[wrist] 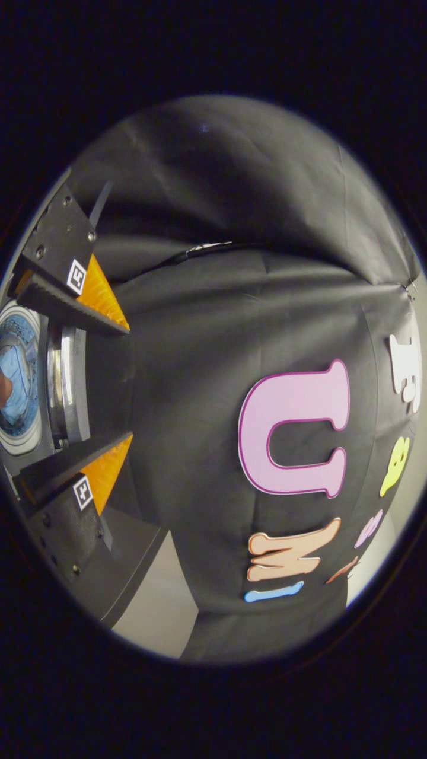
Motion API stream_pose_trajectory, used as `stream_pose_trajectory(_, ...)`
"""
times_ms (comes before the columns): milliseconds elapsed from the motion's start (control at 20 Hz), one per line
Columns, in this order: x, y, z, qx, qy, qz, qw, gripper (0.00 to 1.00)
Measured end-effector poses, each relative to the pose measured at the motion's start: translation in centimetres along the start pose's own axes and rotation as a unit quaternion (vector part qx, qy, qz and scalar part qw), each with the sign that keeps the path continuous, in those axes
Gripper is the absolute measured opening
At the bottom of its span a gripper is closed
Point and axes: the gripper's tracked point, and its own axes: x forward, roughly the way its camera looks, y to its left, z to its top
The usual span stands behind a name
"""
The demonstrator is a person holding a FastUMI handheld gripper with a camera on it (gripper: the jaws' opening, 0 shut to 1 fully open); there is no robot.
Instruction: Put the clothes into the washing machine and then close the washing machine lid.
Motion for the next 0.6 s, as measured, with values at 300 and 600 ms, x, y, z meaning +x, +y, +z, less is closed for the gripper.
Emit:
stream_pose_trajectory(300,-0.9,0.0,-0.6,-0.001,0.007,-0.004,1.0,0.95)
stream_pose_trajectory(600,-1.9,-0.1,-1.5,-0.001,0.016,-0.016,1.0,0.95)
